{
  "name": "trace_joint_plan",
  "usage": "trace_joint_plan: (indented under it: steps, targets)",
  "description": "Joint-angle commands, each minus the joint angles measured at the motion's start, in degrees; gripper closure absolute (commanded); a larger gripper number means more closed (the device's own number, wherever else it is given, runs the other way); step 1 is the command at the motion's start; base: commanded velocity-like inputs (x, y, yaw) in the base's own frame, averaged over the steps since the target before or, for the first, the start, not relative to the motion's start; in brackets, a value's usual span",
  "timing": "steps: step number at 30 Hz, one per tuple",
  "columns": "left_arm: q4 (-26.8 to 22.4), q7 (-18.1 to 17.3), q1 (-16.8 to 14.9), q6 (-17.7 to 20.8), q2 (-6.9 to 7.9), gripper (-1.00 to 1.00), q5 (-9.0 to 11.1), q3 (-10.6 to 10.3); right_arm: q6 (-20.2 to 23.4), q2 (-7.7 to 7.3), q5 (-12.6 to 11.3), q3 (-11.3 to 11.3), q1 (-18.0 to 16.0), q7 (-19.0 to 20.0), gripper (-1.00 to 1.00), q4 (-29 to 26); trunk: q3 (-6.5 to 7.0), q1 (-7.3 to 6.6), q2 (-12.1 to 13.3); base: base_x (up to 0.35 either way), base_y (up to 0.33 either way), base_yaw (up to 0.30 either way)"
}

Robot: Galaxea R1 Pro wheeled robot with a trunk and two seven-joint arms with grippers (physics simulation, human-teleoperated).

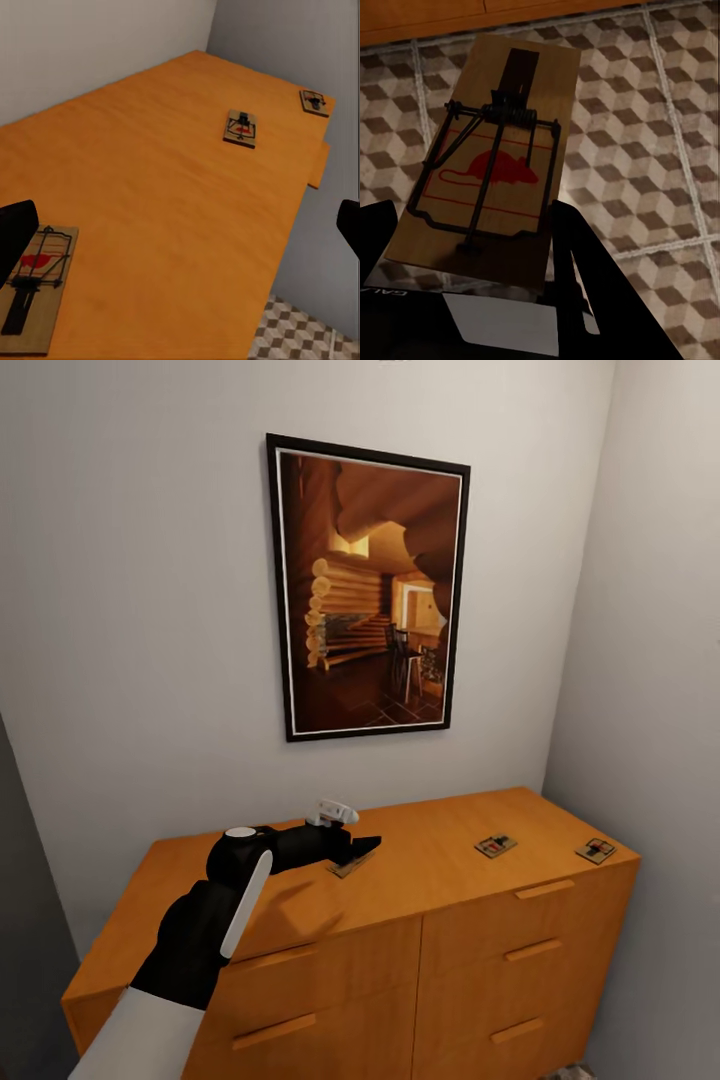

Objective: Take the four mousetraps from the cabinet in the bathroom and place them on the bathroom floor. Make sure all four end up on the same floor surface, and ensure that at least two of them are either under or directly next to the same bathroom sink.

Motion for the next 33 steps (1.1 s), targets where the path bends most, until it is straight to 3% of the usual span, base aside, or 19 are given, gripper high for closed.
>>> trace_joint_plan:
  steps: [1,33]
  targets:
    - [-0.04,0.16,-0.05,0.49,-0.01,-1.00,0.51,0.03,-0.15,0.00,0.21,0.21,-0.05,-0.22,1.00,0.06,-0.04,0.00,-0.04,0.000,0.000,-0.154]
    - [-0.04,0.16,-0.02,0.51,-0.08,-1.00,0.53,-0.58,-0.11,0.09,0.21,0.21,-0.05,-0.22,1.00,0.09,0.91,0.00,-0.04,0.000,0.000,-0.148]
